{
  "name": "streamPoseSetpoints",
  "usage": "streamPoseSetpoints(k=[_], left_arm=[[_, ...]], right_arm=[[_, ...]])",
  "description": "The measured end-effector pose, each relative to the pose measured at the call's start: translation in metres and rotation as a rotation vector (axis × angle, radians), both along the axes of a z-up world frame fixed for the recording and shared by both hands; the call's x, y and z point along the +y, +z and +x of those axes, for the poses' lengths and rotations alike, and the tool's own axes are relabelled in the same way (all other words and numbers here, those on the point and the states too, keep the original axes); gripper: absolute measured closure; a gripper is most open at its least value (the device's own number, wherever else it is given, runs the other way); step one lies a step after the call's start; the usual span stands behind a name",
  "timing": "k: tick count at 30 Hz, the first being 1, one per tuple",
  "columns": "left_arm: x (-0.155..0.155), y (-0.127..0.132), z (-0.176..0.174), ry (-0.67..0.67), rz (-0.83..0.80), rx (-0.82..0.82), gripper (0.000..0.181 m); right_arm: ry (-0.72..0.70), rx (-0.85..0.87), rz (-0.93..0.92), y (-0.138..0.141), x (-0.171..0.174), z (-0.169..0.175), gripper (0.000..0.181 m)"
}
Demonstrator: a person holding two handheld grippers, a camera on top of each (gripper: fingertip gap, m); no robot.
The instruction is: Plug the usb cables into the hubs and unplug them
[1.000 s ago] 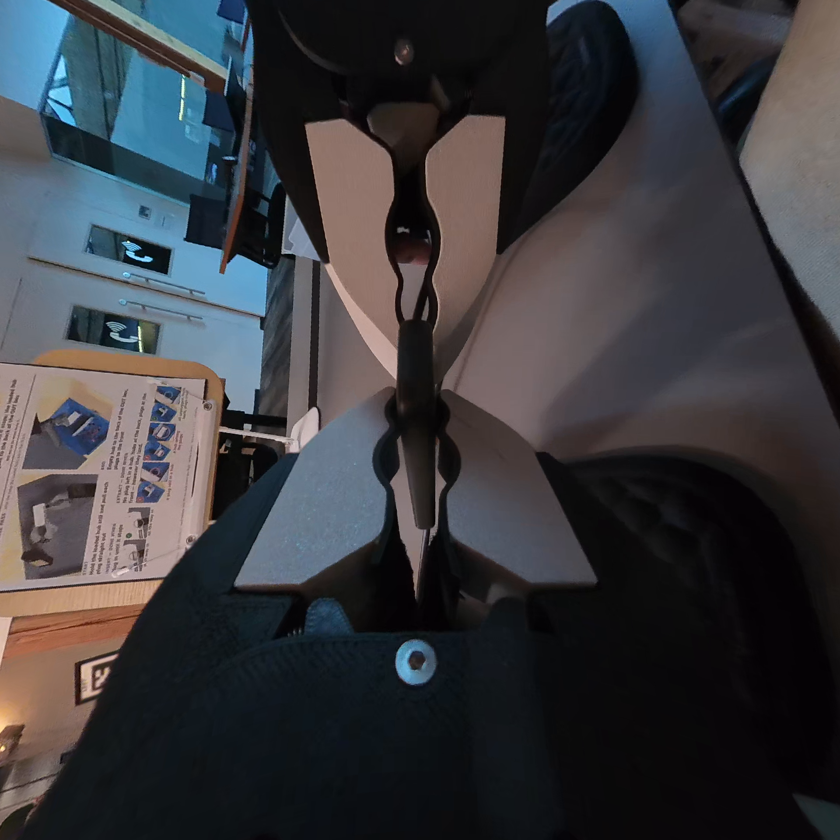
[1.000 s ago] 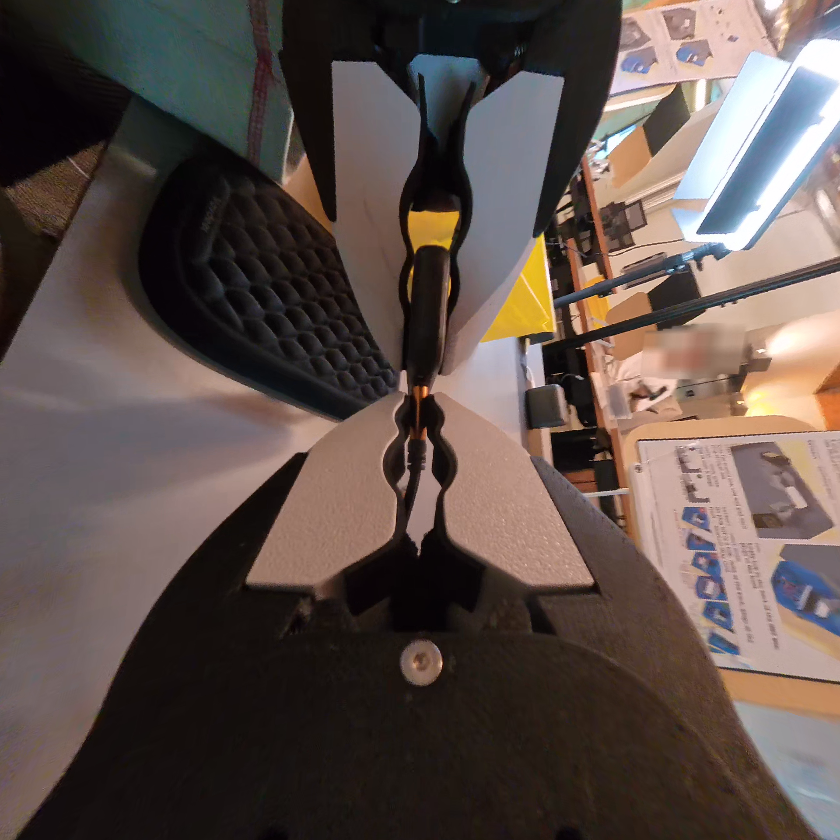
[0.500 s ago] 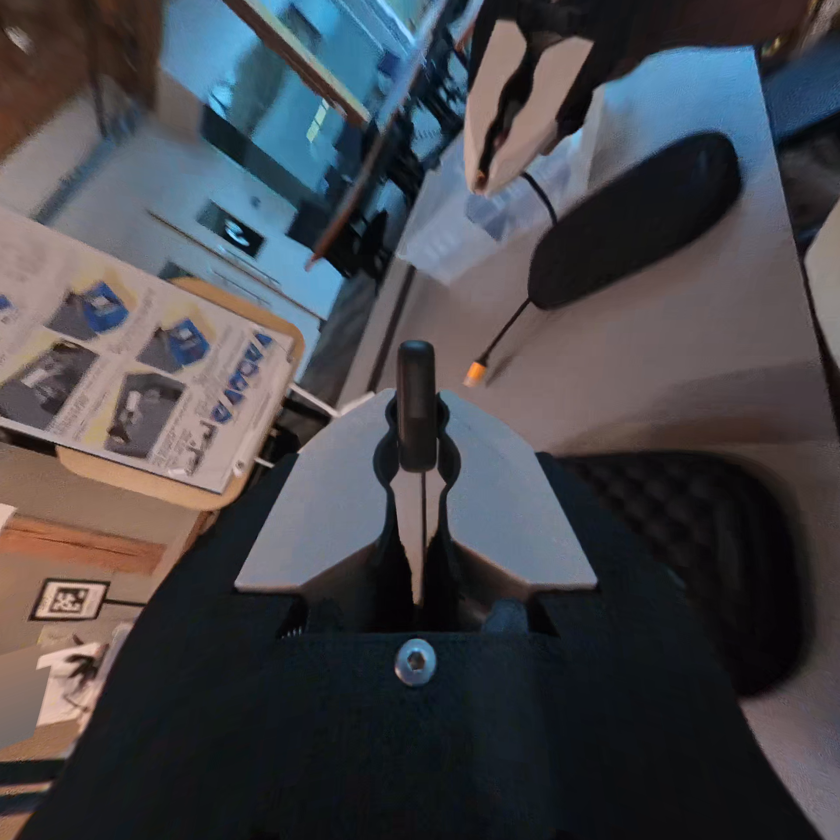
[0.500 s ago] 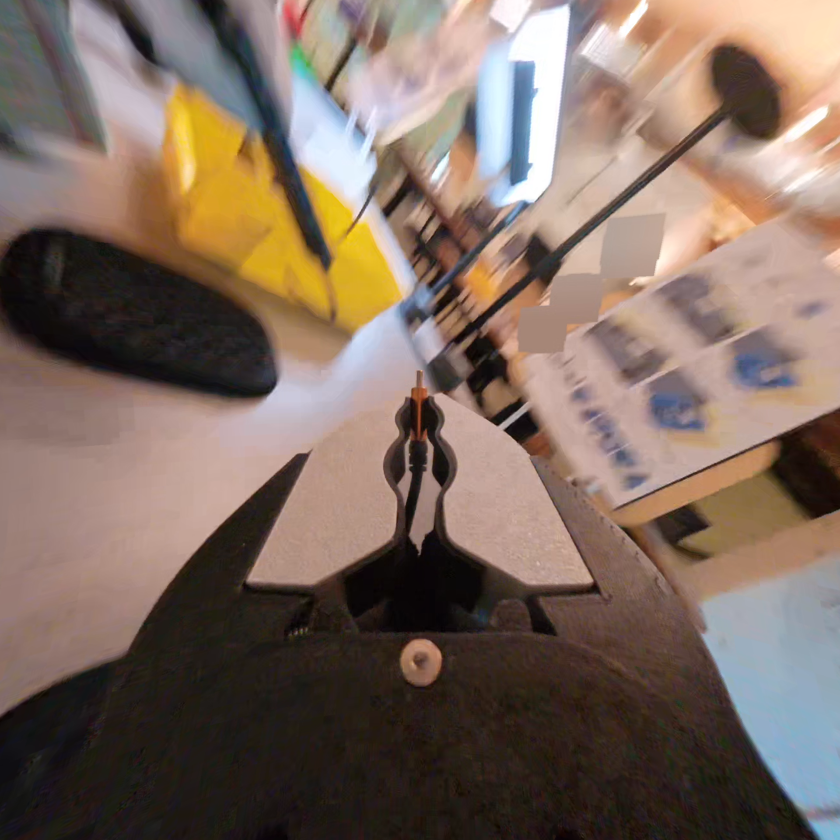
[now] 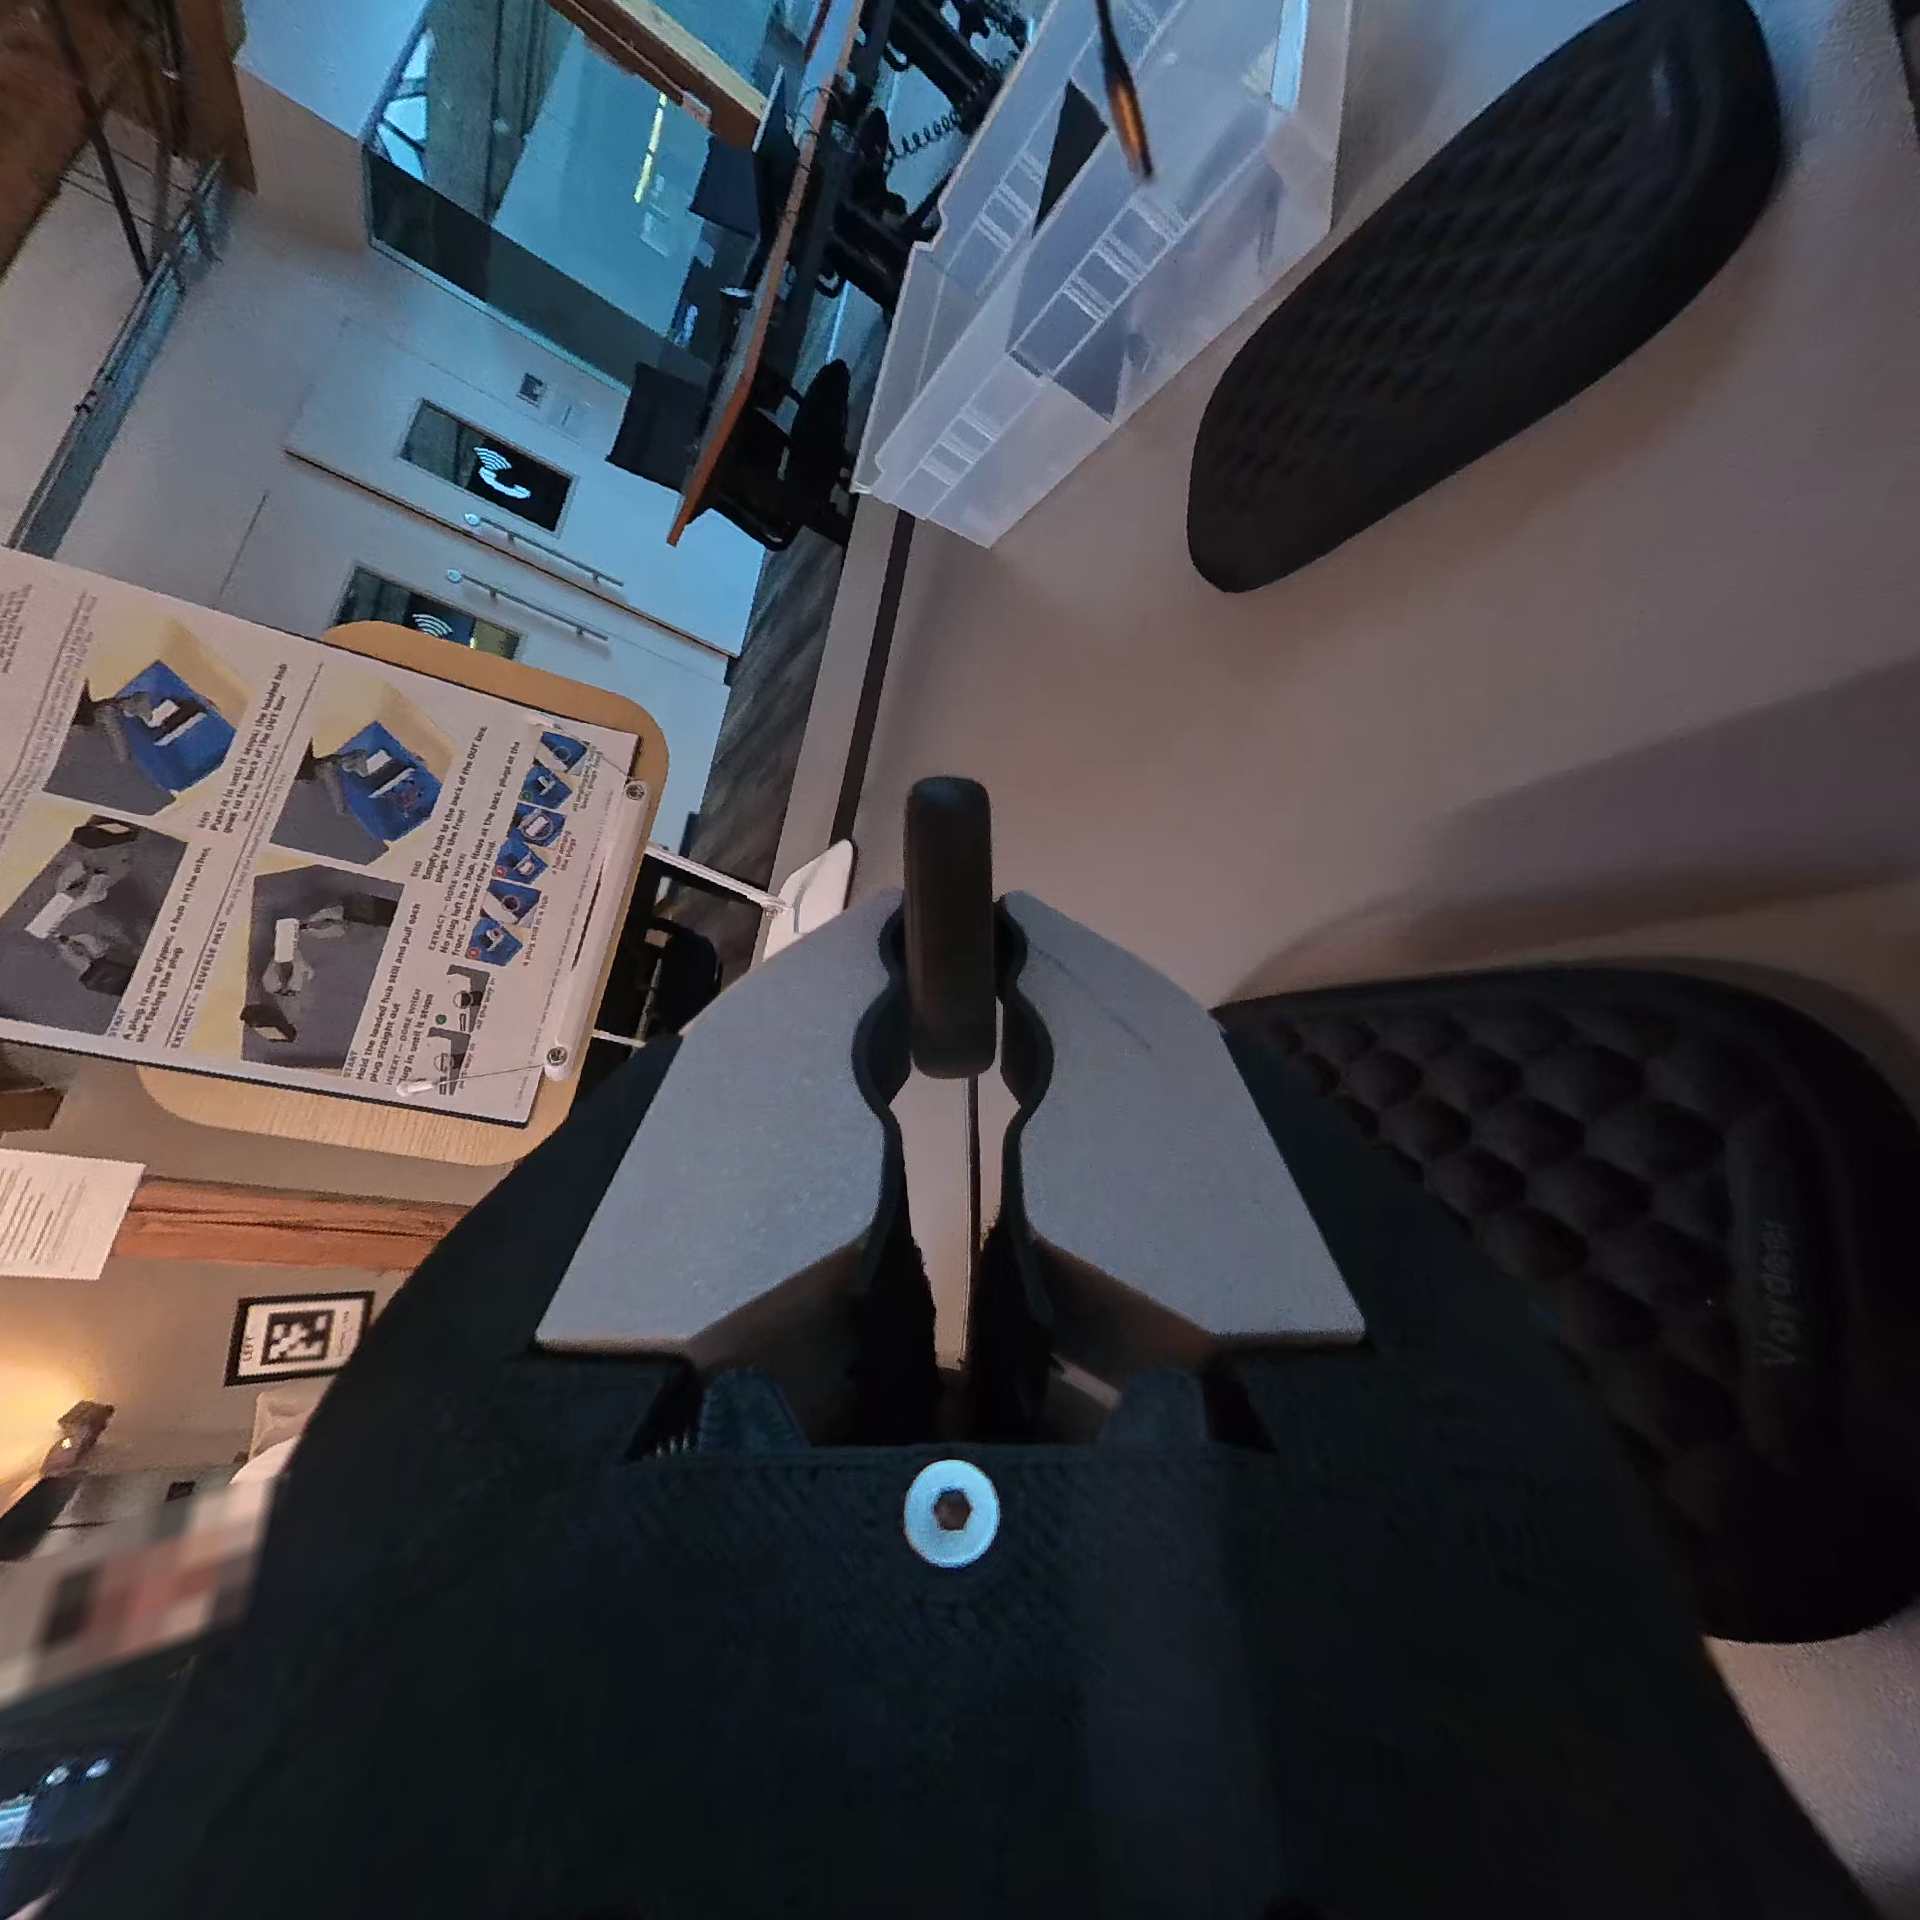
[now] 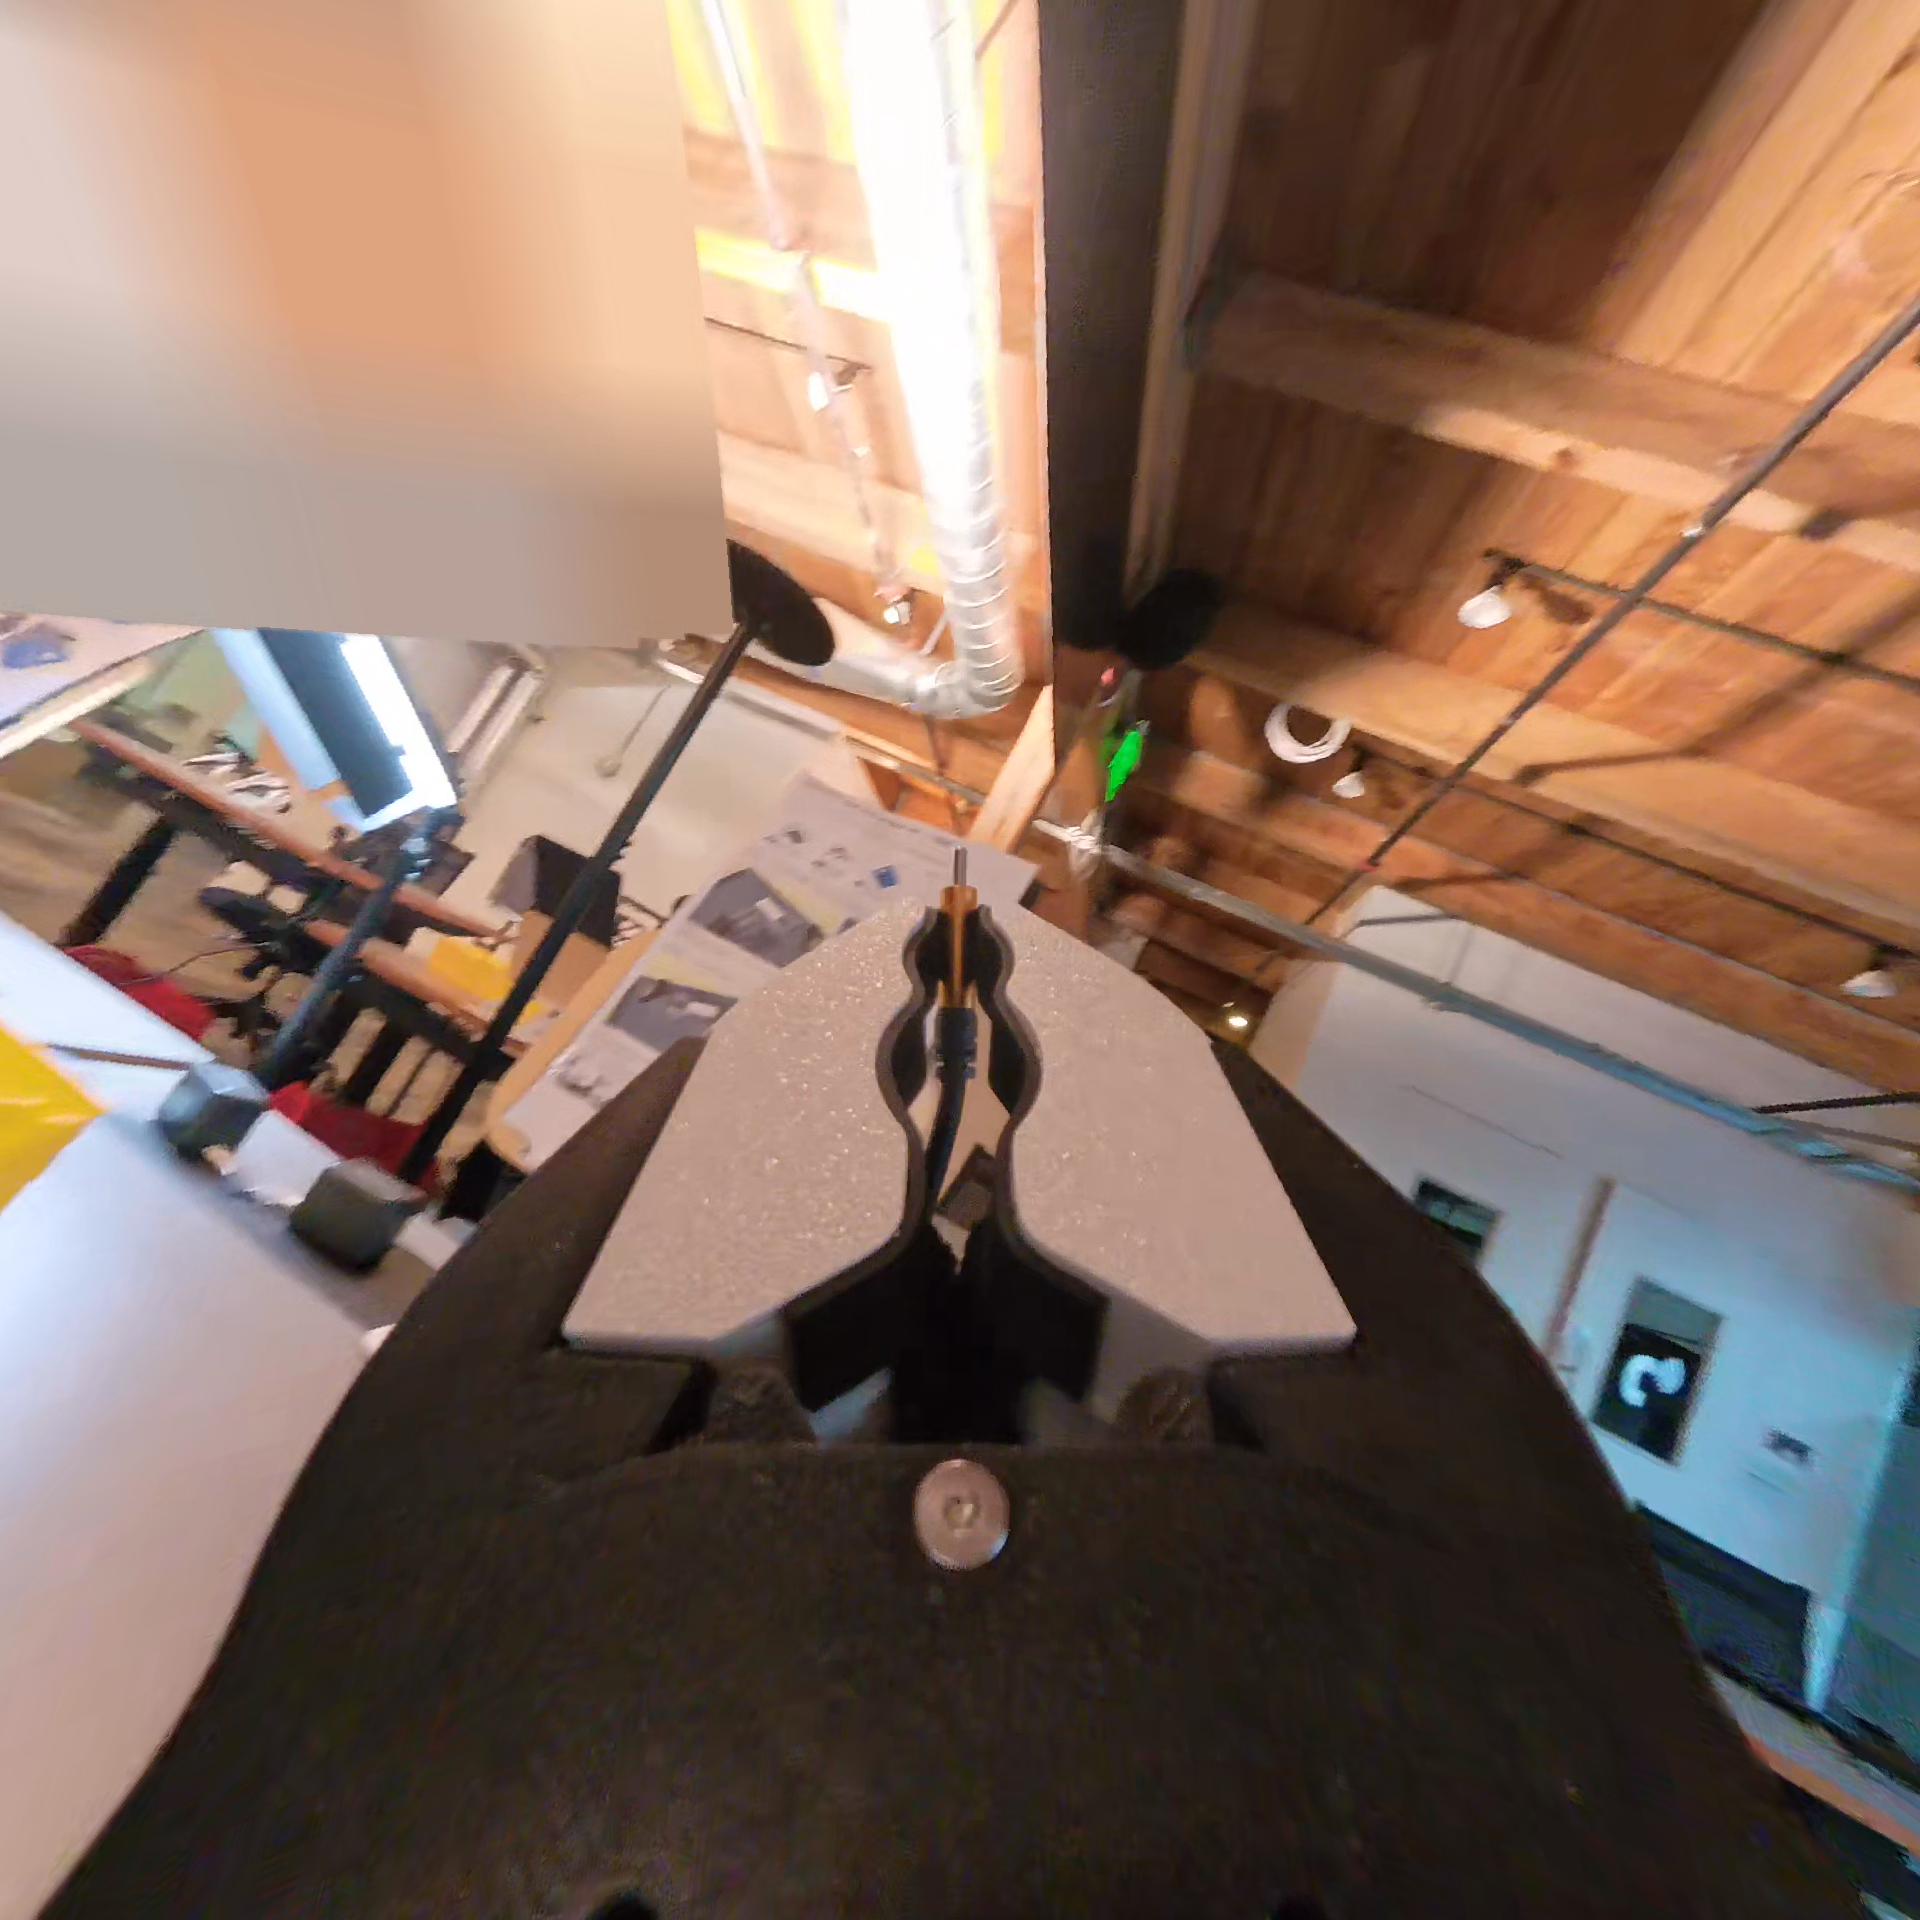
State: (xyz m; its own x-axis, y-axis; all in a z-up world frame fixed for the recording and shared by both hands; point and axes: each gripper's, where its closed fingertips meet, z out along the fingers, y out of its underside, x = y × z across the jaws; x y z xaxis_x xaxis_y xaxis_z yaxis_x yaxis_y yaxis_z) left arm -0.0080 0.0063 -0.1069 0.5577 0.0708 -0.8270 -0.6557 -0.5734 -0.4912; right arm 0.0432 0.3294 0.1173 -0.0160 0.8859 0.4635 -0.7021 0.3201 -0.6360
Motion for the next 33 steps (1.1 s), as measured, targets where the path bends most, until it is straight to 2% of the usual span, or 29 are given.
streamPoseSetpoints(k=[4, 8, 11, 14, 17, 19, 21, 24, 26, 28, 33], left_arm=[[0.002, -0.008, -0.003, 0.014, -0.045, 0.011, 0.168], [0.004, -0.006, 0.001, -0.011, -0.024, -0.009, 0.168], [0.004, -0.006, 0.001, -0.013, -0.019, -0.011, 0.168], [0.005, -0.007, 0.001, -0.014, -0.024, -0.008, 0.168], [0.006, -0.007, 0.001, -0.015, -0.026, -0.008, 0.168], [0.006, -0.006, 0.0, -0.012, -0.025, -0.008, 0.168], [0.005, -0.006, 0.0, -0.007, -0.028, -0.007, 0.168], [0.004, -0.004, -0.001, -0.003, -0.026, -0.005, 0.168], [0.005, -0.005, -0.001, -0.007, -0.023, -0.008, 0.168], [0.006, -0.007, -0.001, -0.011, -0.025, -0.011, 0.168], [0.007, -0.012, -0.003, -0.005, -0.047, -0.014, 0.168]], right_arm=[[-0.127, 0.032, -0.011, 0.015, 0.037, 0.002, 0.175], [-0.324, 0.006, 0.03, 0.009, 0.071, -0.009, 0.175], [-0.407, -0.039, 0.079, -0.008, 0.087, -0.025, 0.175], [-0.446, -0.113, 0.156, -0.044, 0.095, -0.05, 0.175], [-0.376, -0.184, 0.179, -0.093, 0.092, -0.072, 0.175], [-0.318, -0.207, 0.139, -0.113, 0.092, -0.079, 0.175], [-0.259, -0.148, 0.074, -0.109, 0.091, -0.071, 0.175], [-0.198, -0.049, 0.023, -0.086, 0.091, -0.055, 0.175], [-0.156, -0.041, 0.02, -0.08, 0.091, -0.053, 0.175], [-0.079, -0.079, 0.021, -0.09, 0.084, -0.057, 0.175], [0.092, -0.206, -0.094, -0.143, 0.069, -0.082, 0.176]])
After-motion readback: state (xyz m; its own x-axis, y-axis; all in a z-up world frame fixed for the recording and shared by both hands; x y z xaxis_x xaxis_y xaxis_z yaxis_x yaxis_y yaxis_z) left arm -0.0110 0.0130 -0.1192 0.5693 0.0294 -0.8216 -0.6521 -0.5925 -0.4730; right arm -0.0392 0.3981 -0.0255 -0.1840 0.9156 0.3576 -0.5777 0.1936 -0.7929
